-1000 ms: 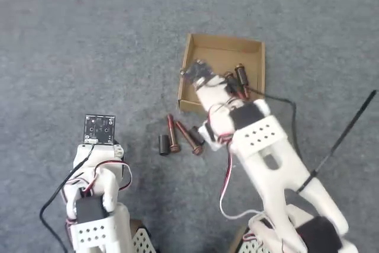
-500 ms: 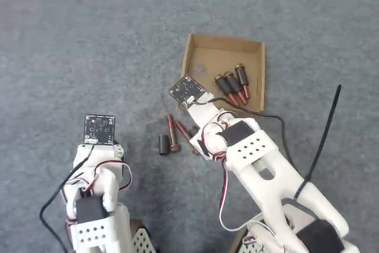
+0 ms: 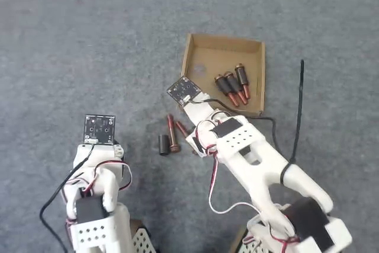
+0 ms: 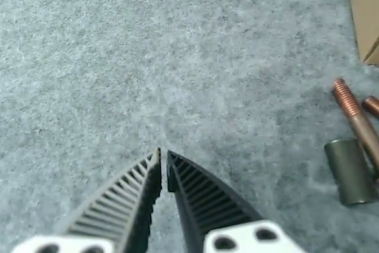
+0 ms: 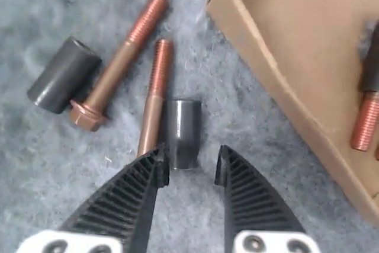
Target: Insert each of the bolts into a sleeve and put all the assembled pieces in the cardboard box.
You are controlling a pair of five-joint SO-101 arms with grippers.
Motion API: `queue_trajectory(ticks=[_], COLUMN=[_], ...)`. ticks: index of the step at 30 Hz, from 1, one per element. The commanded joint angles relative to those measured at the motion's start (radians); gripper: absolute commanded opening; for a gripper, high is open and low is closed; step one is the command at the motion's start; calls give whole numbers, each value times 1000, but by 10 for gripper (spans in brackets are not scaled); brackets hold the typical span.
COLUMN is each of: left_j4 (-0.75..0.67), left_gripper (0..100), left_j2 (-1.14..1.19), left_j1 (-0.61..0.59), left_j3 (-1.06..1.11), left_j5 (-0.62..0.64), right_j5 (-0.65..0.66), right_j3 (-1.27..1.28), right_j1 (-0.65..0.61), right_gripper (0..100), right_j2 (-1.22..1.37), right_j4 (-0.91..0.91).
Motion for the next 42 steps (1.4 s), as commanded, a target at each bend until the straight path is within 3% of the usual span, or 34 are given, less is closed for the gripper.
queue_trajectory(ticks=[1, 12, 23, 33, 39, 42], left_j4=[-18, -18, -18, -15, -14, -14], left_gripper=[15, 15, 15, 15, 15, 15], left_j2=[-21, -21, -21, -21, -21, -21], left_j1=[-8, -8, -8, -8, -8, -8], left_j3=[-10, -10, -10, -10, -10, -10], left_j5=[-9, -9, -9, -9, -9, -9], right_j5=[-11, -6, 68, 63, 61, 61], right_j3=[-55, -109, -219, -397, -405, -402], right_j1=[-16, -13, -18, -18, -18, -18], right_gripper=[120, 116, 58, 61, 118, 65], right_j2=[21, 157, 248, 390, 397, 397], right_j4=[-13, -93, 42, 185, 189, 189])
